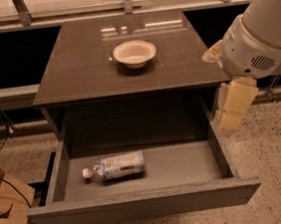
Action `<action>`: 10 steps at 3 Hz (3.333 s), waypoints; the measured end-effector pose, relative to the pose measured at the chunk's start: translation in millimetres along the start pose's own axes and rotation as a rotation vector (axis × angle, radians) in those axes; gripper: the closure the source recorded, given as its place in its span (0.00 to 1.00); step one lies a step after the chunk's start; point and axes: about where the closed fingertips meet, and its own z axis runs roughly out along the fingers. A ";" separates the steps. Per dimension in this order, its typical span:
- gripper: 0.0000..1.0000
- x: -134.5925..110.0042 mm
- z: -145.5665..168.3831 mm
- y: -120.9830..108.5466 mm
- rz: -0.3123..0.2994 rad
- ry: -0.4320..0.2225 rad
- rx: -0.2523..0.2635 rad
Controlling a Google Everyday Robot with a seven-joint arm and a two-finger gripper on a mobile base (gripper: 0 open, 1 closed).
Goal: Pick blue plastic bottle from top drawer and place on counter
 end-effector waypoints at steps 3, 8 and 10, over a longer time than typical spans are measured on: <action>0.00 -49.9 65.1 -7.2 -0.060 -0.201 -0.124; 0.00 -130.2 277.5 20.0 -0.027 -0.409 -0.281; 0.00 -122.2 345.0 29.6 0.092 -0.392 -0.304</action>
Offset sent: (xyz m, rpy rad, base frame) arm 0.0432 0.0860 -0.0593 0.3185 0.1236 0.1837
